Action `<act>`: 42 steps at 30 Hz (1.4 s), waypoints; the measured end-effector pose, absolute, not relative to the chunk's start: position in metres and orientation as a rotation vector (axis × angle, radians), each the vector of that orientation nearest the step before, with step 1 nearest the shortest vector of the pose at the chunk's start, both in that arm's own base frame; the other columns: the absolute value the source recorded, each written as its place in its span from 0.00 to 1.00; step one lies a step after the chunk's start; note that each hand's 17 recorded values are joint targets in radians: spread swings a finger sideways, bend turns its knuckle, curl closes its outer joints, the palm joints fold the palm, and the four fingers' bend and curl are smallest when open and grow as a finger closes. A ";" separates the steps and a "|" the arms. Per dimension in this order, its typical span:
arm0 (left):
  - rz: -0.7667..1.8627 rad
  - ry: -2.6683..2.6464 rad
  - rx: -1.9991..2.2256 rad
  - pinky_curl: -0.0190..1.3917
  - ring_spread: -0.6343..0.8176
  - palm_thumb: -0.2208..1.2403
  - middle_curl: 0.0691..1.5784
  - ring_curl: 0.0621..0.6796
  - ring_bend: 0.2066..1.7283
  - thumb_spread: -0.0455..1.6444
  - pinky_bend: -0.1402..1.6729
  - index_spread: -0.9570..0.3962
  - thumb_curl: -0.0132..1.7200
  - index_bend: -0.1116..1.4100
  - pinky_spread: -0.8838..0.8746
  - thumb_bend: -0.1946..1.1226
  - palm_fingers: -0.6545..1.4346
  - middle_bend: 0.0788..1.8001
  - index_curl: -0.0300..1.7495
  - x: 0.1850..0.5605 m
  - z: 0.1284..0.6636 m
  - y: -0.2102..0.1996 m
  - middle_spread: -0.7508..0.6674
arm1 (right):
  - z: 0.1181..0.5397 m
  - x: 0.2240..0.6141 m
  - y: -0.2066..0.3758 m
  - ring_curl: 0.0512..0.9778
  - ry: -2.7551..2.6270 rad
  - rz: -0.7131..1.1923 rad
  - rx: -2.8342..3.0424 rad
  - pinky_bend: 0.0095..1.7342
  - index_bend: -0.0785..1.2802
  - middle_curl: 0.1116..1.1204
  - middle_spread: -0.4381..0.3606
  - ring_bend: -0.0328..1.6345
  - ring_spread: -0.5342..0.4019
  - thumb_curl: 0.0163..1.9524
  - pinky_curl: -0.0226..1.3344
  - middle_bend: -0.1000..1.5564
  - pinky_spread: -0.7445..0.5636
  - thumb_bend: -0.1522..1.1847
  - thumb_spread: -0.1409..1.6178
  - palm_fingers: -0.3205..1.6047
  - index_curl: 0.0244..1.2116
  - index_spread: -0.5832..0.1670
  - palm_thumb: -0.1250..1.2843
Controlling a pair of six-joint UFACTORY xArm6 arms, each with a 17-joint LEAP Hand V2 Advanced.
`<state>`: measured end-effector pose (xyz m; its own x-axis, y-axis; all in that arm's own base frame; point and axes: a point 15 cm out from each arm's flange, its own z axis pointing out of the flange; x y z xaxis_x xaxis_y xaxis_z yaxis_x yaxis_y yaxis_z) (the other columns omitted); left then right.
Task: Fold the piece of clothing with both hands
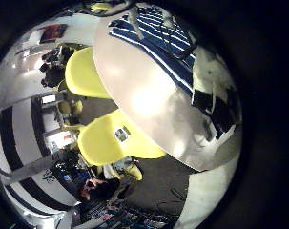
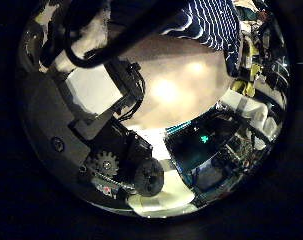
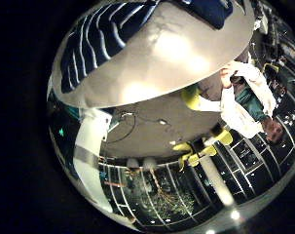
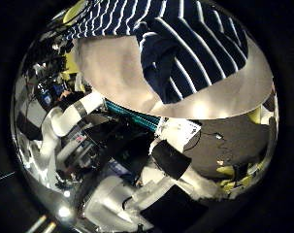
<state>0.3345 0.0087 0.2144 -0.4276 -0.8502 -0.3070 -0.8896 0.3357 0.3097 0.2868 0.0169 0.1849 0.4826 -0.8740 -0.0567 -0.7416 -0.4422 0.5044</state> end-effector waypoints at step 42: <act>0.682 2.515 -1.638 0.48 0.11 0.62 0.67 0.73 0.71 0.69 0.63 0.19 0.35 0.20 0.12 0.14 0.82 0.43 0.85 0.327 0.233 0.036 0.06 | 0.146 0.323 0.040 0.56 -1.388 -0.095 2.366 0.62 0.60 0.65 0.19 0.71 0.25 0.22 0.47 0.61 0.28 0.10 0.68 0.77 0.43 0.19 0.74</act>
<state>0.3267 0.0359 0.2332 -0.4320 -0.8549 -0.2872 -0.8829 0.3361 0.3278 0.3232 0.0405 0.1460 0.5059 -0.8514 0.1382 -0.8246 -0.4304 0.3670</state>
